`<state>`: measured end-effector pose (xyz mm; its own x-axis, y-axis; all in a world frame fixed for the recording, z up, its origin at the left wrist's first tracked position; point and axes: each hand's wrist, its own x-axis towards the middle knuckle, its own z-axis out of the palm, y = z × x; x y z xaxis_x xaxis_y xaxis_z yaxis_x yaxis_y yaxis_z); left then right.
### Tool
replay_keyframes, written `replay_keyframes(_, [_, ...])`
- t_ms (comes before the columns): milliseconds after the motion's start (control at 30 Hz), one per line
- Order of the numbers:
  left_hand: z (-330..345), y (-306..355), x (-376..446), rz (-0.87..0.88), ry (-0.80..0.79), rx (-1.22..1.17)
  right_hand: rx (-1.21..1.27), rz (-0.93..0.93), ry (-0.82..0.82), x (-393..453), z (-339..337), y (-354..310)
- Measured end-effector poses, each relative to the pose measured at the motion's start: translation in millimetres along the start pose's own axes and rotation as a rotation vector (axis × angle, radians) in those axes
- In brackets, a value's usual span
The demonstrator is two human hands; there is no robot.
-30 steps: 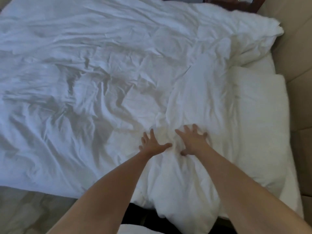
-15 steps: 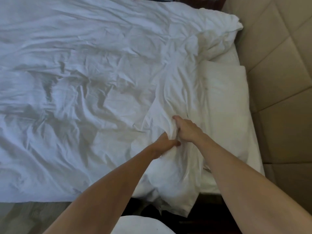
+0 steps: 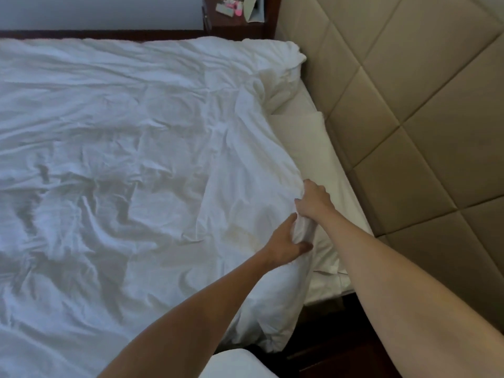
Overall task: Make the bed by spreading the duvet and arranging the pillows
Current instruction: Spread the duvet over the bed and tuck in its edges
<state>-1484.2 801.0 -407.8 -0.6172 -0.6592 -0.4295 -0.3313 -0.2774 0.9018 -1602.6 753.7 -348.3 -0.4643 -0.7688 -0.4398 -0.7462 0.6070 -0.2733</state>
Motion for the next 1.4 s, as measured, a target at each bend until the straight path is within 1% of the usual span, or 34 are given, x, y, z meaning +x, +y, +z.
replay_keyframes(67, [25,8,-1,-0.073,0.169,-0.112,0.002,0.03,0.045,2,-12,22])
replay_keyframes(100, [40,13,2,-0.1,0.208,-0.135,0.002,0.051,0.067,3,-20,36])
replay_keyframes(133, [55,19,6,-0.104,0.21,-0.124,0.001,0.074,0.085,4,-27,53])
replay_keyframes(233, [113,49,24,-0.055,0.093,-0.075,0.026,0.14,0.137,7,-57,115])
replay_keyframes(300, [164,69,34,-0.094,0.0,-0.074,0.058,0.183,0.143,5,-84,166])
replay_keyframes(367, [227,82,40,-0.12,-0.104,-0.023,0.09,0.274,0.135,-3,-109,231])
replay_keyframes(400, [258,77,46,-0.119,-0.136,0.011,0.101,0.321,0.118,-10,-115,259])
replay_keyframes(467, [298,81,52,-0.145,-0.237,0.086,0.136,0.403,0.093,-18,-111,304])
replay_keyframes(533, [318,84,62,-0.155,-0.324,0.149,0.198,0.427,0.088,-17,-99,325])
replay_keyframes(633, [320,74,72,-0.181,-0.32,0.146,0.24,0.407,0.103,-12,-84,332])
replay_keyframes(700, [322,65,77,-0.207,-0.391,0.205,0.222,0.424,0.099,-11,-77,340])
replay_keyframes(800, [334,52,91,-0.246,-0.506,0.366,0.144,0.459,0.062,-14,-69,353])
replay_keyframes(933, [351,37,100,-0.331,-0.732,0.617,0.116,0.505,-0.084,-18,-67,365])
replay_keyframes(1000, [359,26,100,-0.372,-0.812,0.712,0.124,0.528,-0.159,-24,-67,375])
replay_keyframes(1033, [360,32,95,-0.369,-0.826,0.747,0.123,0.544,-0.181,-26,-66,381])
replay_keyframes(1133, [356,34,95,-0.3,-0.807,0.835,0.123,0.577,-0.204,-34,-64,396])
replay_keyframes(1200, [346,33,100,-0.25,-0.735,0.897,0.12,0.582,-0.216,-38,-62,401])
replay_keyframes(1267, [334,31,106,-0.238,-0.654,0.926,0.132,0.579,-0.223,-40,-60,403])
replay_keyframes(1400, [306,37,121,-0.218,-0.546,0.969,0.168,0.516,-0.219,-31,-56,393])
